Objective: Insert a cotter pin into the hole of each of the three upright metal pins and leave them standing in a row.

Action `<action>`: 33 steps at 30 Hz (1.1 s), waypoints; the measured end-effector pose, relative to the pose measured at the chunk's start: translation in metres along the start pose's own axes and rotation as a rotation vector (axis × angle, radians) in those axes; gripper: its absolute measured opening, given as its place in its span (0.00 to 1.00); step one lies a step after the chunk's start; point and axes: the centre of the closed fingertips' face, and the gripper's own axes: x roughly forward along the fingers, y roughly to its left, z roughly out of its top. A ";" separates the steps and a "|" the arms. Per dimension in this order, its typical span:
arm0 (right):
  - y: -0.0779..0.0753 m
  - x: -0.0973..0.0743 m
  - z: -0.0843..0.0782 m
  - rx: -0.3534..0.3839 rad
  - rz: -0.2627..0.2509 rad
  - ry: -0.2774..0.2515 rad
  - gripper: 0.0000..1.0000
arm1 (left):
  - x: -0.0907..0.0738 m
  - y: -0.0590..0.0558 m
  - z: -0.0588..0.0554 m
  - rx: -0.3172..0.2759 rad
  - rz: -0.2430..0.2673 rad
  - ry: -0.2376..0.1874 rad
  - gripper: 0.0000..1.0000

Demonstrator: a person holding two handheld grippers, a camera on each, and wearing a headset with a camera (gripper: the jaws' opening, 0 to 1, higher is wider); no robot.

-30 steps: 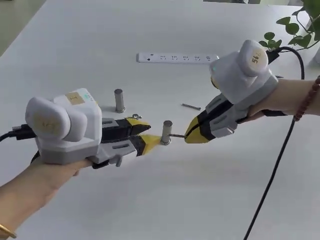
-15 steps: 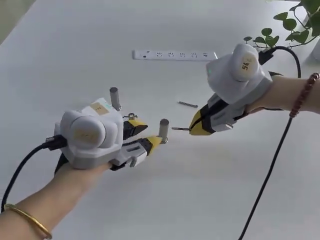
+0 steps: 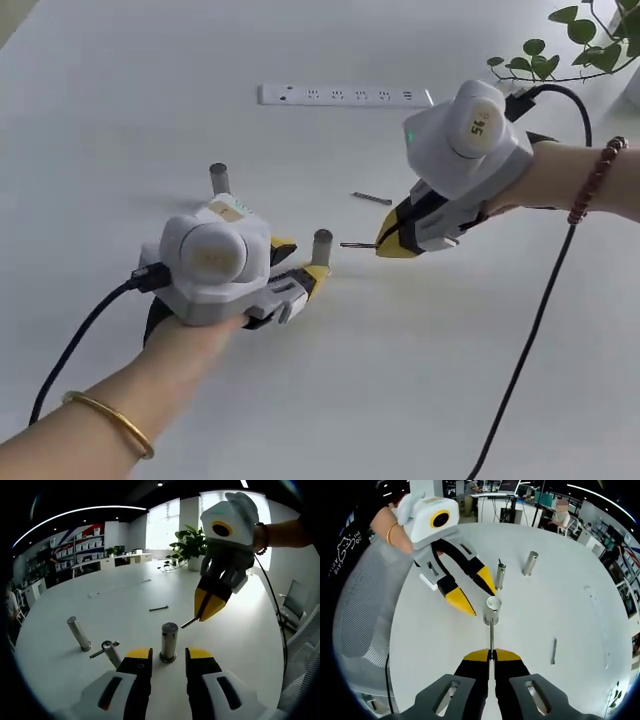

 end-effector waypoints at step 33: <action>-0.013 0.007 0.013 -0.039 0.000 -0.048 0.00 | 0.011 -0.002 0.000 -0.015 -0.002 -0.001 0.11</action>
